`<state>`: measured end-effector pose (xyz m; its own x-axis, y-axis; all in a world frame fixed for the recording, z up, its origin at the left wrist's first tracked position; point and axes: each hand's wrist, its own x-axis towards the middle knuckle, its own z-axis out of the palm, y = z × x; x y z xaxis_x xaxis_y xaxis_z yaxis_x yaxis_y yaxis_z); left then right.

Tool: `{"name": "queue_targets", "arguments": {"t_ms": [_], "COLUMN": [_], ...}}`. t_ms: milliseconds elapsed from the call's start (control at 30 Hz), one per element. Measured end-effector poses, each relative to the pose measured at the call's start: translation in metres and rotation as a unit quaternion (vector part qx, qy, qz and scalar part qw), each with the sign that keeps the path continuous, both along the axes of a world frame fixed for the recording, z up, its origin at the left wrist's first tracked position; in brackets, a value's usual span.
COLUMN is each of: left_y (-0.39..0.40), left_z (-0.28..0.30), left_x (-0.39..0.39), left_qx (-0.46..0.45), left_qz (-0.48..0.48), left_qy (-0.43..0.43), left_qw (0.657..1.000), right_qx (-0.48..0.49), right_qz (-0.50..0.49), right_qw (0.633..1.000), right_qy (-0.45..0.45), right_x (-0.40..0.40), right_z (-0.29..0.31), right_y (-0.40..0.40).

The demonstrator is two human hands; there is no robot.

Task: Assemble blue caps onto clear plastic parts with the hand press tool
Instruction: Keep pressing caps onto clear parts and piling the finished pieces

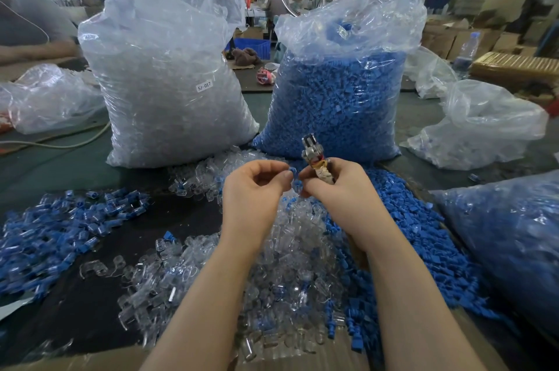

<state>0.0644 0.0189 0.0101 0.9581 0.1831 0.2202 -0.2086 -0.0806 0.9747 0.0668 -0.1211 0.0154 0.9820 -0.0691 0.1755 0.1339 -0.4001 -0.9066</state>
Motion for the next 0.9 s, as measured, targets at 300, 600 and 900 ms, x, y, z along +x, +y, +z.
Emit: {"name": "queue_targets", "arguments": {"t_ms": [300,600,900], "left_y": [0.0030,0.0042,0.0078], "left_z": [0.0009,0.0013,0.0009], "left_x": [0.0032,0.0040,0.0048], "left_qx": [-0.099,-0.133,-0.137], "left_qz": [-0.050,-0.073,-0.084], "left_qy": [0.017,0.026,0.027], "left_qw": [0.994,0.988,0.987], "right_qx": [-0.093,-0.118,-0.173], "right_qz": [0.054,0.073,0.045], "right_qw": [0.994,0.990,0.984], "right_qy": [0.007,0.006,-0.020], "right_x": [-0.0020,-0.0040,-0.0019], "right_z": [-0.0031,-0.0019,-0.0040], "right_y": [-0.0061,-0.0041,-0.0010]}}
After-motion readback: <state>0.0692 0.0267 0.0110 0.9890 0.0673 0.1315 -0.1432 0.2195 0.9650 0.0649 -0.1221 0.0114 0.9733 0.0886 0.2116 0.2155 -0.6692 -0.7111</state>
